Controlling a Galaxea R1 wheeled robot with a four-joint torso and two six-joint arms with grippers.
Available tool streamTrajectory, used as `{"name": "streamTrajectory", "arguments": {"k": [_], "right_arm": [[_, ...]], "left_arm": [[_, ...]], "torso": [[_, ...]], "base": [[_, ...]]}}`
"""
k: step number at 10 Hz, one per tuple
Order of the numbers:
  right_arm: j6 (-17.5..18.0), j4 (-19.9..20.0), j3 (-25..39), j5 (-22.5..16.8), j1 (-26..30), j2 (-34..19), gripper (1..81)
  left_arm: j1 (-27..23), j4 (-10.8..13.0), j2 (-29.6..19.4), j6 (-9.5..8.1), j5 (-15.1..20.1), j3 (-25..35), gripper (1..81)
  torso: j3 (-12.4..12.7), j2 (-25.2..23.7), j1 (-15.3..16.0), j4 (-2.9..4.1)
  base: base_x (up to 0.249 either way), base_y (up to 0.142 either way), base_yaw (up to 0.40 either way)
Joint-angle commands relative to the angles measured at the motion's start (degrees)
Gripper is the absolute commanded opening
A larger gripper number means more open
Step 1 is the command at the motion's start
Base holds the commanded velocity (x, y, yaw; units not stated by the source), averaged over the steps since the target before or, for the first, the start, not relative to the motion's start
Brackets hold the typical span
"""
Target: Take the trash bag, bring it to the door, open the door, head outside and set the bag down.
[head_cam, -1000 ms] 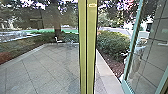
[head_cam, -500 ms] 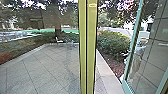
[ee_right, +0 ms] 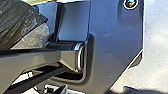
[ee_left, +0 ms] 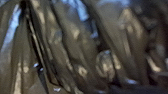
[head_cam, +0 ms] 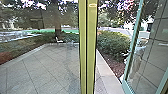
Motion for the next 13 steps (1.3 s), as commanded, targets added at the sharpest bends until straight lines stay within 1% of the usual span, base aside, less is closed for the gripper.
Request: {"name": "streamTrajectory", "arguments": {"k": [1,4,6,13], "right_arm": [[0.0,-0.1,-0.1,-3.5,2.7,0.4,81.1],[0.0,-0.2,-0.2,-3.5,2.6,0.4,81.1],[0.0,-0.2,-0.2,-3.5,2.6,0.5,81.1],[0.0,-0.3,-0.3,-3.5,2.3,0.5,81.1]], "left_arm": [[-2.6,-0.2,0.2,0.2,3.9,0.5,1.0],[-2.6,0.1,0.2,0.29,3.8,0.5,1.0],[-2.6,0.1,0.2,0.29,3.1,0.5,1.0],[-2.6,0.2,0.3,0.46,3.0,0.5,1.0]], "torso": [[0.0,0.0,0.0,0.0],[0.0,0.0,0.0,0.0],[0.0,0.0,0.0,0.0],[0.0,0.0,0.0,0.0]], "base": [[0.0,0.0,0.0],[0.0,0.0,0.0],[0.0,-0.074,0.0],[0.0,-0.09,0.0]]}}
